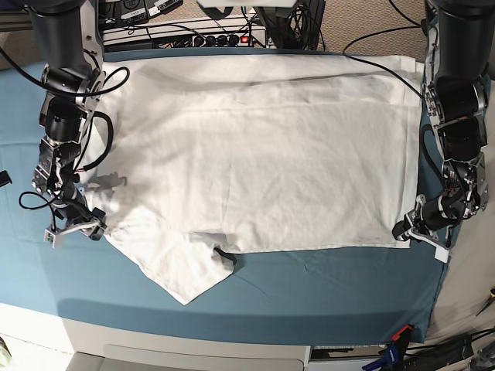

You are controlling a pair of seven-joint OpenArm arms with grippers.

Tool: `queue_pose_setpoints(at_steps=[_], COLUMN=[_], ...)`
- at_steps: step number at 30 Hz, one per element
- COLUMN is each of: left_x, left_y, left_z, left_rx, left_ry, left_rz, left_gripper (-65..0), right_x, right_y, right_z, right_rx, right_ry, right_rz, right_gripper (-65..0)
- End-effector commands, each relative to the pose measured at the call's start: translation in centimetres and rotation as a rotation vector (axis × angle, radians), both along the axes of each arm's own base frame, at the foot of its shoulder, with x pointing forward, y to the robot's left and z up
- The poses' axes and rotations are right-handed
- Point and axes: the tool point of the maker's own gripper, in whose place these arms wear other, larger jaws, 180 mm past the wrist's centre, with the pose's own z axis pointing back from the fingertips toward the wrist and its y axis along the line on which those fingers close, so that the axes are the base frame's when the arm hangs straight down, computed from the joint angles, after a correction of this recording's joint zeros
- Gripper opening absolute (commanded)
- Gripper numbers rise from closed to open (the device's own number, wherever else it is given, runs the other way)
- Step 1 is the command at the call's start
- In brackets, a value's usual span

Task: Fold the T-shirt properly
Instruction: 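Reach both grippers down to the hem corners of the shirt, then close both grippers on the hem corners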

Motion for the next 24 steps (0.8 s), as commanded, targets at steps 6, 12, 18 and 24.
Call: queue_pose_setpoints(at_steps=[6,12,18,24], left_x=[1.8,1.9,1.9,1.9], left_y=[1.0,0.9,0.9,0.9], left_z=[2.8,2.9,3.0,2.9], left_rx=[0.005,0.006,0.006,0.006], left_ry=[-0.087,-0.100,-0.102,-0.101], left_rz=[0.018,0.008,0.009,0.009], left_gripper=[-65.0,-65.0,-65.0,-65.0], right_x=[1.3,1.5,1.8,2.0], right_y=[0.4,1.9,3.0,4.0], right_z=[1.7,1.4,1.3,1.1], right_rx=[0.008,0.028,0.043,0.057], right_ry=[-0.041,-0.044,-0.051,-0.060], right_rz=[0.015,0.047,0.077,0.083], right_gripper=[-33.3,-33.3,-33.3,-33.5])
